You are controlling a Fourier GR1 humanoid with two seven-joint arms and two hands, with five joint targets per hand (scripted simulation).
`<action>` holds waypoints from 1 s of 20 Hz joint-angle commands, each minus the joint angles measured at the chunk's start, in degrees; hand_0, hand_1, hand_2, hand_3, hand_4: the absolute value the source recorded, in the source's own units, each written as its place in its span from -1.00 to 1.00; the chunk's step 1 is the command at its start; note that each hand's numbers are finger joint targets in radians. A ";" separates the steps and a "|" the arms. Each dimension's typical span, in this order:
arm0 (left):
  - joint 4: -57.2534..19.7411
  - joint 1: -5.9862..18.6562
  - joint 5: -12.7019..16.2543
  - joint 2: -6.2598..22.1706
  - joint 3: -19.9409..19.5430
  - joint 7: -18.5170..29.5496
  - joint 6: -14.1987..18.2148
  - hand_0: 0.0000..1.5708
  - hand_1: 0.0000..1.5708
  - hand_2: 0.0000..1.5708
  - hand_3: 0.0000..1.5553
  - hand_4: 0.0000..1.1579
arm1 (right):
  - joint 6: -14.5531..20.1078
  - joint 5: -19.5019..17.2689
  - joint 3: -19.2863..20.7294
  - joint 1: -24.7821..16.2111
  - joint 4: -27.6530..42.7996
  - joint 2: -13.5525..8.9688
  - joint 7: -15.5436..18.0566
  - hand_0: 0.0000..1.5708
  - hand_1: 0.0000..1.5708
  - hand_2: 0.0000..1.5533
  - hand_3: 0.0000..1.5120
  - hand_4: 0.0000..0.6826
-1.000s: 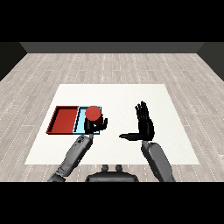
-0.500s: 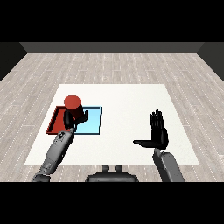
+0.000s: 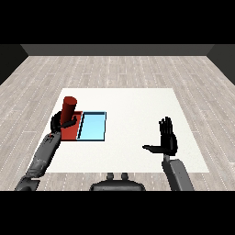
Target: Pick the red can and put it in the red box
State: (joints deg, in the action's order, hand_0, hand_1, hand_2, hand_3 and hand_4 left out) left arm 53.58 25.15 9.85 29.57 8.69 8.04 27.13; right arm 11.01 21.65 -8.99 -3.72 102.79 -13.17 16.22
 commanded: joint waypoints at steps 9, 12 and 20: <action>-37.47 9.50 -7.26 0.52 0.85 -4.28 -5.11 -1.00 -1.00 -1.00 -1.00 0.24 | -1.45 -0.40 1.97 5.54 -10.00 1.69 3.26 -1.00 -1.00 -1.00 -1.00 -1.00; -42.77 13.22 -8.55 -1.11 1.07 -5.69 -4.97 0.17 0.17 0.12 -1.00 0.23 | -0.92 -1.20 2.06 5.95 -12.94 2.87 4.89 -1.00 -1.00 -1.00 -1.00 -1.00; -50.31 15.13 -10.77 -1.16 1.63 -2.51 -10.37 -1.00 -1.00 -1.00 -1.00 -1.00 | -1.25 -3.06 0.82 9.60 -14.75 4.10 5.56 -1.00 -1.00 -1.00 -1.00 -1.00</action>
State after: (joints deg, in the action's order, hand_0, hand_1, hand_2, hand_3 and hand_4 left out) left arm 7.27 38.03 -0.29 28.68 10.84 5.84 16.33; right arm 9.21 20.21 -6.76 3.75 89.63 -10.64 21.25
